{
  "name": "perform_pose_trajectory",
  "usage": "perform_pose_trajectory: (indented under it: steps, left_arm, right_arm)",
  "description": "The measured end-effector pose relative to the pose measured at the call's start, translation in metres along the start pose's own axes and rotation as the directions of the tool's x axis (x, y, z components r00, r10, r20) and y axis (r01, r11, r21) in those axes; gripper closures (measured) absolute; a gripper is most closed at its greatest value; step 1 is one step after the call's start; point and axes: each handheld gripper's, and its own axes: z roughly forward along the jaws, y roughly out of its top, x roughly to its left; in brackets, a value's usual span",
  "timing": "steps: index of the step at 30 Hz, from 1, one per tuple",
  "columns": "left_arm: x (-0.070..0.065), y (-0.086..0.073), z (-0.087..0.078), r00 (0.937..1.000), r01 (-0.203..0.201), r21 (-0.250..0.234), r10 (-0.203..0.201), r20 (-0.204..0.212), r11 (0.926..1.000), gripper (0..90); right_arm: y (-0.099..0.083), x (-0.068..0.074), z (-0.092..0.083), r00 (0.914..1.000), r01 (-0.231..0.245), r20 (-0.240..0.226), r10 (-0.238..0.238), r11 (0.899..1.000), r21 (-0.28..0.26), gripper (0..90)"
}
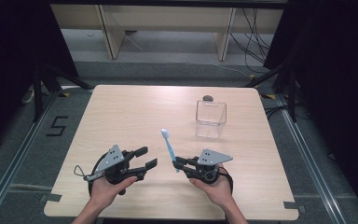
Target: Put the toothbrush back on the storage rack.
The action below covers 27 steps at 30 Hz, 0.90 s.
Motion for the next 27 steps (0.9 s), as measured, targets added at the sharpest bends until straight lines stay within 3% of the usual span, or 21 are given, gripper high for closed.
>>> perform_pose_trajectory:
  steps: [5,6,8,9,12,15,17,19,20,22,24,26,27]
  left_arm:
    - [-0.004,0.002,0.011,0.9993,0.007,-0.007,-0.007,0.036,1.0,44.1]
    - [-0.004,0.001,0.014,0.999,0.007,-0.008,-0.007,0.044,0.9999,45.2]
    - [-0.004,0.001,0.017,0.9985,0.003,-0.003,-0.003,0.054,1.0,48.4]
    - [-0.005,0.001,0.019,0.9982,0.006,-0.008,-0.005,0.06,1.0,50.0]
    - [-0.005,0.003,0.024,0.9972,0.013,-0.007,-0.013,0.074,0.9999,53.1]
    - [-0.005,0.005,0.028,0.9959,0.025,-0.011,-0.024,0.087,0.9996,55.1]
    - [-0.006,0.006,0.033,0.9949,0.029,-0.022,-0.027,0.097,0.9993,56.5]
    - [-0.007,0.007,0.035,0.9954,0.025,-0.013,-0.024,0.093,0.9996,57.7]
    - [-0.008,0.007,0.037,0.995,0.025,-0.018,-0.023,0.097,0.9995,58.0]
    - [-0.008,0.007,0.039,0.9952,0.022,-0.015,-0.021,0.095,0.9996,59.1]
    - [-0.009,0.008,0.042,0.9948,0.034,-0.018,-0.032,0.096,0.9993,61.8]
    - [-0.009,0.008,0.045,0.9936,0.035,-0.036,-0.031,0.109,0.9987,64.7]
    - [-0.01,0.009,0.044,0.9949,0.03,-0.022,-0.028,0.097,0.9993,66.2]
  right_arm:
    - [0.001,0.002,0.004,0.9999,-0.011,0.006,0.011,1.0,-0.007,79.5]
    - [0.001,0.0,0.006,0.9998,0.021,0.004,-0.021,0.999,-0.031,79.5]
    - [0.002,0.002,0.007,1.0,0.002,-0.004,-0.002,1.0,-0.013,79.5]
    - [0.003,0.001,0.007,0.999,0.042,0.016,-0.042,0.999,-0.016,79.5]
    - [0.004,0.006,0.01,0.9999,0.004,0.01,-0.004,1.0,-0.008,79.5]
    - [0.006,0.004,0.013,0.9983,0.055,0.021,-0.055,0.998,-0.02,79.5]
    - [0.006,0.005,0.014,0.9991,0.041,0.009,-0.041,0.999,-0.019,79.4]
    - [0.006,0.007,0.014,0.9999,0.014,-0.002,-0.014,1.0,-0.015,79.5]
    - [0.006,0.007,0.013,0.9997,0.023,0.008,-0.023,1.0,-0.004,79.5]
    - [0.007,0.005,0.014,0.9977,0.064,0.024,-0.063,0.998,-0.03,79.4]
    - [0.007,0.005,0.013,0.9976,0.064,0.028,-0.063,0.998,-0.023,79.5]
    - [0.007,0.006,0.012,0.9988,0.044,0.022,-0.044,0.999,-0.017,79.5]
    - [0.007,0.007,0.012,0.9992,0.036,0.018,-0.035,0.999,-0.019,79.5]
